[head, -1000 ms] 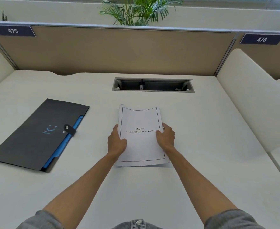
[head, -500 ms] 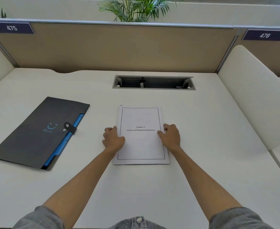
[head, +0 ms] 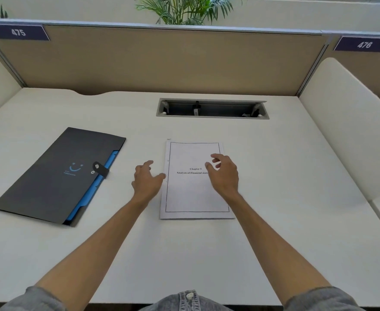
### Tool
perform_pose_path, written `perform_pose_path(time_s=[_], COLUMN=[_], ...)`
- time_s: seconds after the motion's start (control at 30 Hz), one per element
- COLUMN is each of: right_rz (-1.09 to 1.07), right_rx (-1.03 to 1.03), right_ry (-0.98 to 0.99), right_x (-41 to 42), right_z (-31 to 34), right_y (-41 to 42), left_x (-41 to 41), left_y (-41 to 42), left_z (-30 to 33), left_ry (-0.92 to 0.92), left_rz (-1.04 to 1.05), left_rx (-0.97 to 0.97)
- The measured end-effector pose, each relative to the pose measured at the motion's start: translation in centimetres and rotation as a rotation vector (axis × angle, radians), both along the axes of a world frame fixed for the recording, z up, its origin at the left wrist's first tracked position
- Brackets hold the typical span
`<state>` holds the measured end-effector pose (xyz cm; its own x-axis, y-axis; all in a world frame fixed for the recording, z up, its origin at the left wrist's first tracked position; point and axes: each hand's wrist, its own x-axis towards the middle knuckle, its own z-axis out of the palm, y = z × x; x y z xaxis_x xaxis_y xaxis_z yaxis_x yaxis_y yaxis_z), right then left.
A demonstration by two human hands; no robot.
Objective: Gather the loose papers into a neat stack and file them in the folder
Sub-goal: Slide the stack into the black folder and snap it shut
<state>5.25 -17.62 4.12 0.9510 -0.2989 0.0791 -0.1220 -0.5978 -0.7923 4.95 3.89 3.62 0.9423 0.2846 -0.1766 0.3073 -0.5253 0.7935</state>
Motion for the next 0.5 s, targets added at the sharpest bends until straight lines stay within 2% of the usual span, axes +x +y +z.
perform_pose_path(time_s=[0.23, 0.5], right_rz=[0.102, 0.214], right_rx=[0.077, 0.187], right_ry=[-0.047, 0.02], right_x=[-0.4, -1.0], right_z=[1.6, 1.7], right_y=[5.6, 12.3], left_x=[0.1, -0.2], left_y=[4.0, 10.4], left_z=[1.3, 1.9], left_ry=[-0.093, -0.123], left_rz=[-0.036, 0.035], left_rx=[0.124, 0.163])
